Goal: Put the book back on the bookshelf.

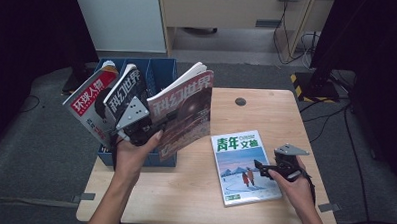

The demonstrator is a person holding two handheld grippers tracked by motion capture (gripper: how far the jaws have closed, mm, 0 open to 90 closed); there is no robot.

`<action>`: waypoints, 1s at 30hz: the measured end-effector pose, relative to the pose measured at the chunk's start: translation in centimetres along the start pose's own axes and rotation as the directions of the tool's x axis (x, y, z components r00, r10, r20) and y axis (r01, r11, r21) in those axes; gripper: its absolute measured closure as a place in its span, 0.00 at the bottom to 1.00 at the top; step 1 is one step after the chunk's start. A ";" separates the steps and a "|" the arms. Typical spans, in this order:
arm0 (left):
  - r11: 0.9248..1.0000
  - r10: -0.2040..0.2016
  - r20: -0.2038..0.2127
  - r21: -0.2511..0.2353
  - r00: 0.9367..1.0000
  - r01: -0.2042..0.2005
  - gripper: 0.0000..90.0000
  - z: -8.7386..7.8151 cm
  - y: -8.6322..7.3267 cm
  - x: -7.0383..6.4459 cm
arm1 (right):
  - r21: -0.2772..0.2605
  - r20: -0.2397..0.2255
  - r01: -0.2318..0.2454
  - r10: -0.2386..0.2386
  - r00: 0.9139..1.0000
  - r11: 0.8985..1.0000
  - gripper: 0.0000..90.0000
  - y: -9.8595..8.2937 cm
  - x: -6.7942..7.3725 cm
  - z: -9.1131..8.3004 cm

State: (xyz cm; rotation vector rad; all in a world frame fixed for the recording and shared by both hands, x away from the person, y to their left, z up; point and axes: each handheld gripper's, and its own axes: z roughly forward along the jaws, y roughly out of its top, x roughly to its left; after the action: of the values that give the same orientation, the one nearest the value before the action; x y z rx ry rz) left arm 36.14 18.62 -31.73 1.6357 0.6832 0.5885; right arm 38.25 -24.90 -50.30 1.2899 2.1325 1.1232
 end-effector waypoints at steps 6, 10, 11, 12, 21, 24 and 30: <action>1.000 0.002 -0.038 -0.012 0.999 -0.002 0.93 -1.8 0.3 0.8 | 0.001 0.001 0.001 -0.001 1.000 1.000 0.09 0.0 0.1 0.0; 1.000 0.000 -0.054 -0.021 0.999 -0.001 0.93 -2.6 0.4 1.0 | 0.002 0.002 -0.001 0.001 1.000 1.000 0.09 0.0 0.1 0.1; 1.000 -0.001 -0.063 -0.025 0.998 -0.001 0.93 -3.0 0.5 1.2 | 0.002 0.003 0.001 -0.001 1.000 1.000 0.09 0.0 0.0 0.0; 1.000 -0.002 -0.068 -0.024 0.998 0.001 0.93 -3.3 0.5 1.4 | 0.001 0.002 -0.001 0.001 1.000 1.000 0.09 0.0 0.0 0.0; 0.999 -0.015 -0.123 -0.032 0.992 0.012 0.93 -5.4 0.2 2.9 | 0.008 0.004 -0.002 0.002 1.000 1.000 0.09 0.0 0.1 0.0; 0.999 -0.020 -0.143 -0.031 0.990 0.016 0.93 -6.0 0.0 3.4 | 0.005 0.005 0.003 -0.003 1.000 1.000 0.09 0.0 0.1 0.1; 0.999 -0.027 -0.171 -0.036 0.985 0.021 0.93 -6.9 -0.1 4.0 | 0.012 0.006 -0.001 0.001 1.000 1.000 0.09 -0.1 0.1 0.1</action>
State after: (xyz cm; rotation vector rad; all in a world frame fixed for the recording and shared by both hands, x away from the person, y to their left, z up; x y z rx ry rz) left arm 34.06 26.28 -30.71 1.5545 0.8131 0.7256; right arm 38.25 -24.80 -50.43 1.2984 2.1378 1.1079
